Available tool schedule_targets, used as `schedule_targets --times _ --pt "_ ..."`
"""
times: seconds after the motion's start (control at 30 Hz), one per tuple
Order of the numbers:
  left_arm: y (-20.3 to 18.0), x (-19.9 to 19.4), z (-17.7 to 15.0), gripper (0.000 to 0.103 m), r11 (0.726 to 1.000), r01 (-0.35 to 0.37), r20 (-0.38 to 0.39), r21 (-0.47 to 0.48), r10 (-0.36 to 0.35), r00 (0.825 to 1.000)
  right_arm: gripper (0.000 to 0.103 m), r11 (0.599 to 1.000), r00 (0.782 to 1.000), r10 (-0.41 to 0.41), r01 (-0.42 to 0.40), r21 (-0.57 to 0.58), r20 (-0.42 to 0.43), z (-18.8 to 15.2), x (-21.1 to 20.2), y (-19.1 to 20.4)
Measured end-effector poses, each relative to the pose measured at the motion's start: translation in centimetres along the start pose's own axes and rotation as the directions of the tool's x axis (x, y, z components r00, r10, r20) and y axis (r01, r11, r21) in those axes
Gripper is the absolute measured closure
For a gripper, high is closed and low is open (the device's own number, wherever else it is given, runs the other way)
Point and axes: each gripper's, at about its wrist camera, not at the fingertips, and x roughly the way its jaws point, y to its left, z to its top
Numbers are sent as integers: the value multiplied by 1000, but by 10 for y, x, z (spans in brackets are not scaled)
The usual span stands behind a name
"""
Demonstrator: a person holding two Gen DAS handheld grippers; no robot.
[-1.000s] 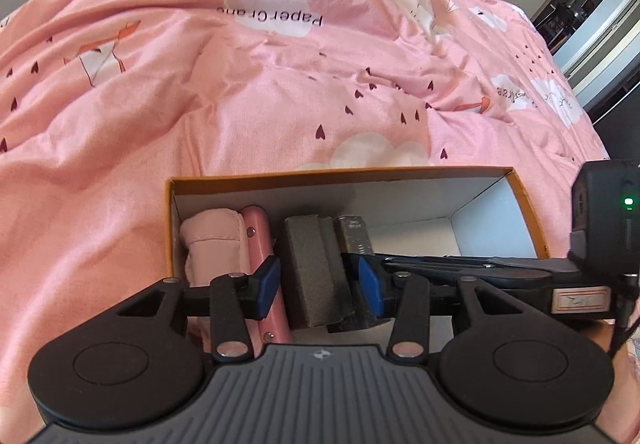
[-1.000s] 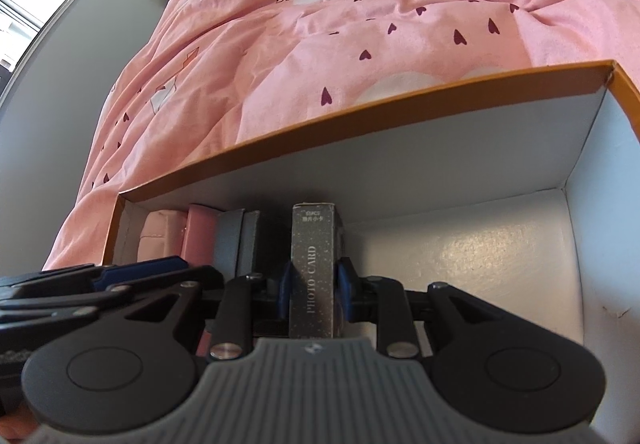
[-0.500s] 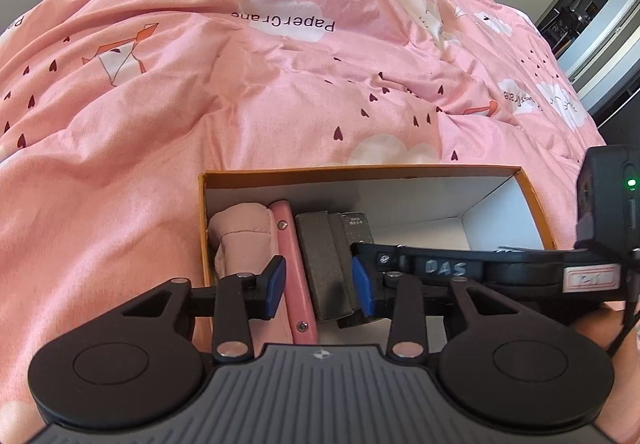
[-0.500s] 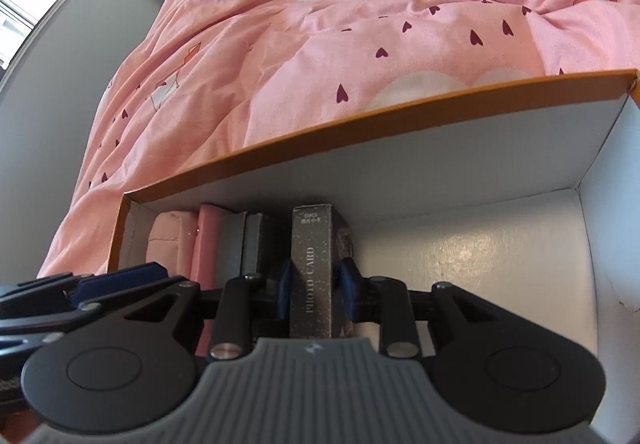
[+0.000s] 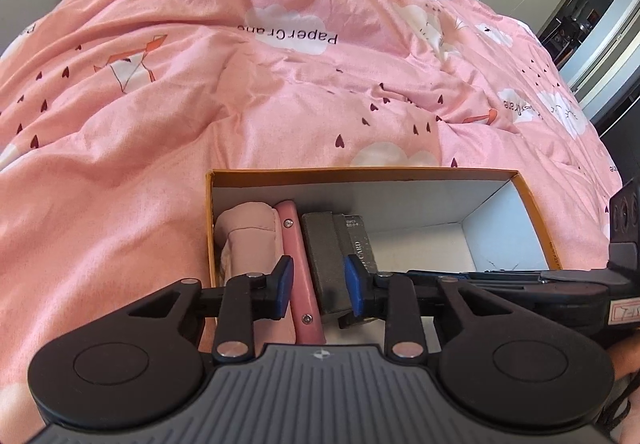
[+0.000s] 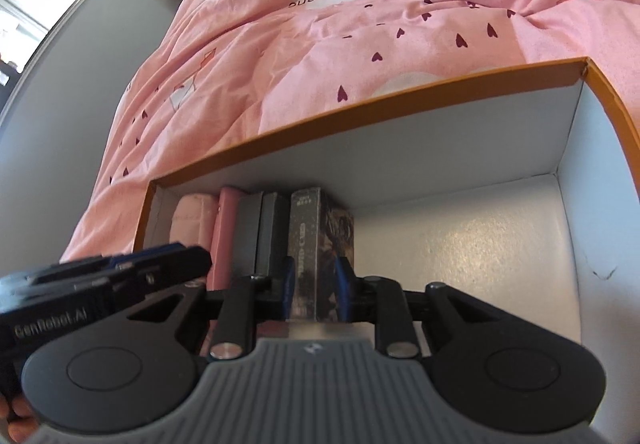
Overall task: Organize objects
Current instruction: 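Release the grey block and photo card box upright in the box, then withdraw both tools from the box down toward the items beside it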
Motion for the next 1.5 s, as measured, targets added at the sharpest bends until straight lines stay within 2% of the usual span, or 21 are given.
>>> schedule_targets --times 0.13,0.33,0.47,0.53,0.7,0.8,0.97,1.2,1.3,1.37,1.5 --pt "-18 -19 -10 71 999 -14 52 40 12 999 80 996 998 -11 16 -91 55 -13 -24 13" --pt "-46 -54 -31 71 991 -109 132 79 98 986 80 972 989 -18 51 -228 148 -39 -68 32" --pt "-63 -80 -54 72 987 -132 186 88 114 976 80 953 979 -7 68 -295 201 -62 -97 40" --pt "-72 -89 -69 71 986 -121 194 115 98 976 80 945 973 -8 83 -316 232 -76 -112 41" --pt "-84 -99 -97 71 988 -73 180 136 48 982 79 938 961 -32 124 -324 275 -107 -135 38" --pt "-88 -99 -113 71 987 -75 163 142 52 985 79 942 956 -55 146 -303 288 -125 -145 33" --pt "-92 -88 -137 71 982 -82 90 170 67 994 79 942 953 -90 176 -287 290 -156 -156 29" --pt "-79 -72 -166 71 989 -67 -13 135 69 998 79 933 960 -173 232 -275 222 -187 -154 16" --pt "-77 -66 -177 71 991 -32 -53 127 39 998 79 926 951 -229 278 -256 206 -195 -148 10" --pt "-75 -64 -184 68 993 -12 -60 119 19 998 76 919 943 -266 310 -243 197 -200 -145 6" --pt "-76 -57 -191 59 993 45 -65 112 -38 997 71 933 945 -271 305 -194 181 -205 -145 -4"
